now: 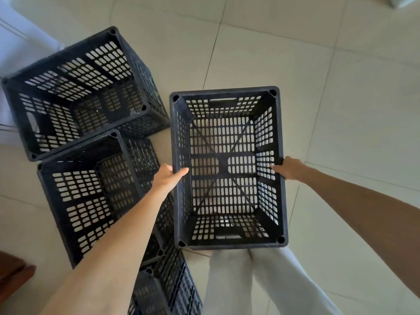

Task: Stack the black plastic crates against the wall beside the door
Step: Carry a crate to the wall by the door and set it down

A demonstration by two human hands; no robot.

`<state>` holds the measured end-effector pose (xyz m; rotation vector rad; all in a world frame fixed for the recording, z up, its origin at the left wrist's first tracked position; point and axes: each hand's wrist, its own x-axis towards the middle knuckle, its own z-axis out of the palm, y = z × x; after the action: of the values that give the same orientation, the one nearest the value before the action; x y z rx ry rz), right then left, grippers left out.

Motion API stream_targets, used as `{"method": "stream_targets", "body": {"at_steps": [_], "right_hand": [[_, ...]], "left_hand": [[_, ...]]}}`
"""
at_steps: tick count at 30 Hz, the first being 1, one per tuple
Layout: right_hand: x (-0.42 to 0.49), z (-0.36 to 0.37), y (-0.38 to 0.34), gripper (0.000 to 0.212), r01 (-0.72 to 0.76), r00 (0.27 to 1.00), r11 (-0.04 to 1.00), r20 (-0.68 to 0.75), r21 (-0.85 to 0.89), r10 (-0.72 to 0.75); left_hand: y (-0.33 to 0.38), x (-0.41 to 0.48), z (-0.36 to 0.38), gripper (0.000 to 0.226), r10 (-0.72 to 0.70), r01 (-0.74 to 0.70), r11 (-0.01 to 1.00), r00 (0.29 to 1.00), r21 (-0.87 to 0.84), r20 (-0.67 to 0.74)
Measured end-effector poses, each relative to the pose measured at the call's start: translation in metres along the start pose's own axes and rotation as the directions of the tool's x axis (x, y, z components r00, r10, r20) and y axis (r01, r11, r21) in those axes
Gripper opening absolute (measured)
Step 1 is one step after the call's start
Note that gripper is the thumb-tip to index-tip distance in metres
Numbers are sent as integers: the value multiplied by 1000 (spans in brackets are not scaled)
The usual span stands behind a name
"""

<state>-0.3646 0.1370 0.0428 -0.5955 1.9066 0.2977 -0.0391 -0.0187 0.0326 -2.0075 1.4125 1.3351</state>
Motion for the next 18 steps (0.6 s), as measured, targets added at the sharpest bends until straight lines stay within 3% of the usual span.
{"method": "stream_targets", "body": {"at_steps": [6,11,18], "right_hand": [[-67,-65,13,36,-18,1000,1000,-20,-19,18],[-128,-115,12,36,10,997,1000,-81,-8,-11],[-207,-199,-28,40,86,972,996,-218,-30,-90]], "left_hand": [[51,-65,-28,33,218,-203,966,973,160,-81],[93,-125,-73,42,291,-256,933,950,253,-110],[149,-198,-153,30,400,-313,879,894,360,-201]]}}
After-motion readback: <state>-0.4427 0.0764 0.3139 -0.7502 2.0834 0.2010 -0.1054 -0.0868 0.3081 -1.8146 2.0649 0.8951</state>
